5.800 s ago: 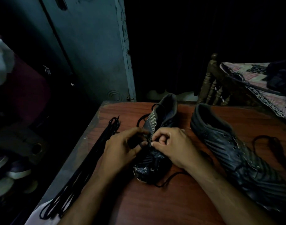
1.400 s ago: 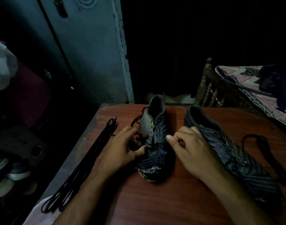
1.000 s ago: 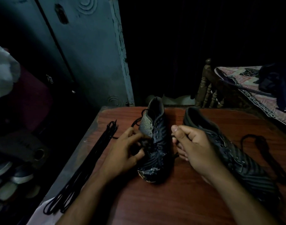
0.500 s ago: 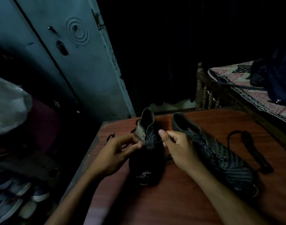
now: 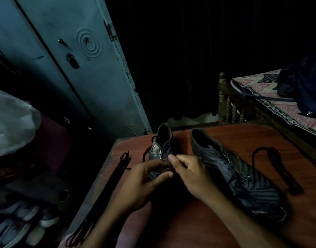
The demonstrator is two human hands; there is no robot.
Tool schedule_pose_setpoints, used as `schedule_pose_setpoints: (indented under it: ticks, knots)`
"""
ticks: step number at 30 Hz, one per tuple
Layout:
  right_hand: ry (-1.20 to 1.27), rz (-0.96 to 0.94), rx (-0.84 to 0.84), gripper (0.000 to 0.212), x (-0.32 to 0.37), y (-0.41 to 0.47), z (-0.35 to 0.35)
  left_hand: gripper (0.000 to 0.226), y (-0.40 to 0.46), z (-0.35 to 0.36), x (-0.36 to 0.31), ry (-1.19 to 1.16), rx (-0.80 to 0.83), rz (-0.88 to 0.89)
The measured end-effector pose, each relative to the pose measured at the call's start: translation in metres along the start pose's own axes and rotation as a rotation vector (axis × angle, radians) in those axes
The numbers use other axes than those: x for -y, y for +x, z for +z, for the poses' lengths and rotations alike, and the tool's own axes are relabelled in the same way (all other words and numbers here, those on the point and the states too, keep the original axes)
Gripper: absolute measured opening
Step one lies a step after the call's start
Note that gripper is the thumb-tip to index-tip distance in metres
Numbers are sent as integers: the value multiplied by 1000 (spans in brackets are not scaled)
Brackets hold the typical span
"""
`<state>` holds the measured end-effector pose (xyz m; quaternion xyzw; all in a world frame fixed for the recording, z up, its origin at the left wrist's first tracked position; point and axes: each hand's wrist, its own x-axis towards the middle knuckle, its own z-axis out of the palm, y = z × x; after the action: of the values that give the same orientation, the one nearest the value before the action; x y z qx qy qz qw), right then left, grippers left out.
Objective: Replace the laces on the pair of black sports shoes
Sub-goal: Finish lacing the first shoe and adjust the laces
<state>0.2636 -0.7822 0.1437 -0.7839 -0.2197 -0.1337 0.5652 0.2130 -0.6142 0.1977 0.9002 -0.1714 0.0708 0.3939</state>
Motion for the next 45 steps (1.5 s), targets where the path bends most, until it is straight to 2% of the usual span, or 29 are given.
schedule_pose_setpoints:
  ticks: [3,7,11,16,20,24,32,35,38,40,43,45]
  knots:
    - [-28,17,-36,66,-2,4,-2,7,1,-3,8,-58,-80,-25]
    - [32,17,-79,61,-3,8,-8,15,-17,-19,30,-20,-142,-19]
    - [33,20,-123,52,-9,10,-10,16,-40,-33,53,-115,-240,-42]
    - [32,16,-135,56,-7,9,-10,16,-49,-34,59,-151,-289,-64]
    - [-67,-22,-83,61,-7,4,0,34,-28,-10,20,-34,-170,-39]
    - [-135,-21,-77,57,-9,1,3,17,-5,14,7,-97,-91,-24]
    - [-71,-11,-107,57,-10,7,-3,6,-24,-15,51,-154,-311,-111]
    - [-87,-5,-107,63,-14,5,-3,6,-34,-24,63,-119,-275,-132]
    - [-91,-4,-79,66,-12,2,-1,32,-29,-25,55,55,-212,-24]
    - [-107,-7,-63,64,-11,1,1,39,-14,-17,39,60,-121,28]
    - [-89,5,-72,58,-11,2,1,26,14,3,23,-6,27,92]
    - [-65,19,-102,54,-13,3,-1,18,27,9,25,-62,-2,115]
